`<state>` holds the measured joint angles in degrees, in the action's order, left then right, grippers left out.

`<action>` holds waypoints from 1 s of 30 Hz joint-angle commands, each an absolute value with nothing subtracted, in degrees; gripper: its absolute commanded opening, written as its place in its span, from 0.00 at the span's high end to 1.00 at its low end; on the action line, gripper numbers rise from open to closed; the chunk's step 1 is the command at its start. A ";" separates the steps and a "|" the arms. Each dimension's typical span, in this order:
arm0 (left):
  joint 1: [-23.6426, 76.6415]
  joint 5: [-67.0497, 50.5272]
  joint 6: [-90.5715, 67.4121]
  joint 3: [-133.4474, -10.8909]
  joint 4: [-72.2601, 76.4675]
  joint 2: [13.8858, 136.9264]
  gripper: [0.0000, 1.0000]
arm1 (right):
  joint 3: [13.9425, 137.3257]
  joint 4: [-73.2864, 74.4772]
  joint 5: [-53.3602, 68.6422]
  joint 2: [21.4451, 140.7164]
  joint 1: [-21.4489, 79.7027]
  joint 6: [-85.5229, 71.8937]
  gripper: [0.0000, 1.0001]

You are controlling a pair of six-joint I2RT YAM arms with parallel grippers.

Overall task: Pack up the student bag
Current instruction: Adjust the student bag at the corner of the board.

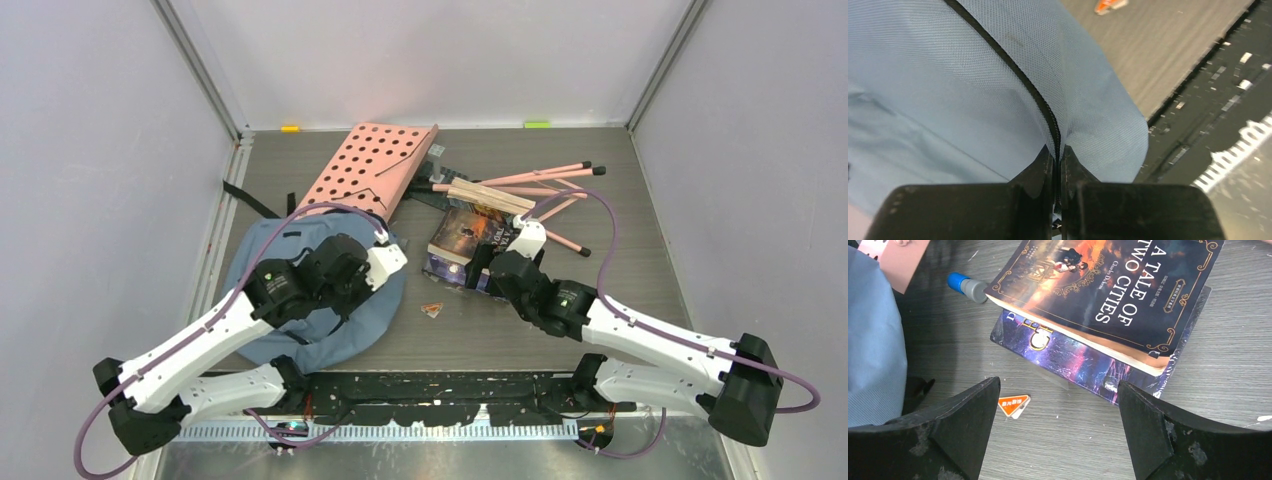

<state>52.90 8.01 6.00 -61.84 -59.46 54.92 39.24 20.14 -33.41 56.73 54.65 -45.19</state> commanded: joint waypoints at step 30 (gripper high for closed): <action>56.78 -1.55 -17.23 -56.52 -31.15 56.51 0.07 | 40.37 25.22 -36.47 46.06 54.84 -37.45 0.03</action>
<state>56.62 -0.51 -18.11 -51.05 -32.40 63.37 38.24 23.49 -34.17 47.94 54.65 -42.30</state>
